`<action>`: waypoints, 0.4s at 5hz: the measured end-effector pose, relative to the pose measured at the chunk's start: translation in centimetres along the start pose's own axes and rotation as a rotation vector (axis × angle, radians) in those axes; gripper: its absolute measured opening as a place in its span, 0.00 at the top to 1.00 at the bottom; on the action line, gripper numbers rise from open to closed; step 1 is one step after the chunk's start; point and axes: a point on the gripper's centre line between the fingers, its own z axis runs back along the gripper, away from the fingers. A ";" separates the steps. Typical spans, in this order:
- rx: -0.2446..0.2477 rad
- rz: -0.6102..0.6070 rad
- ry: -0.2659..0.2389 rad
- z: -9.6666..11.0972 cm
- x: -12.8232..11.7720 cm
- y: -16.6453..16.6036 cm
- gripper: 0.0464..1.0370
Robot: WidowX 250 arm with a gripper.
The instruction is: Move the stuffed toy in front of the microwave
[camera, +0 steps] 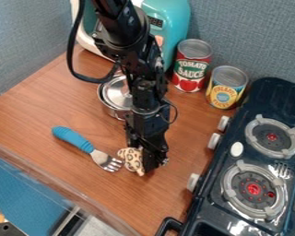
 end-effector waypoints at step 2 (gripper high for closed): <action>-0.003 -0.006 -0.002 0.0 0.0 0.0 0.55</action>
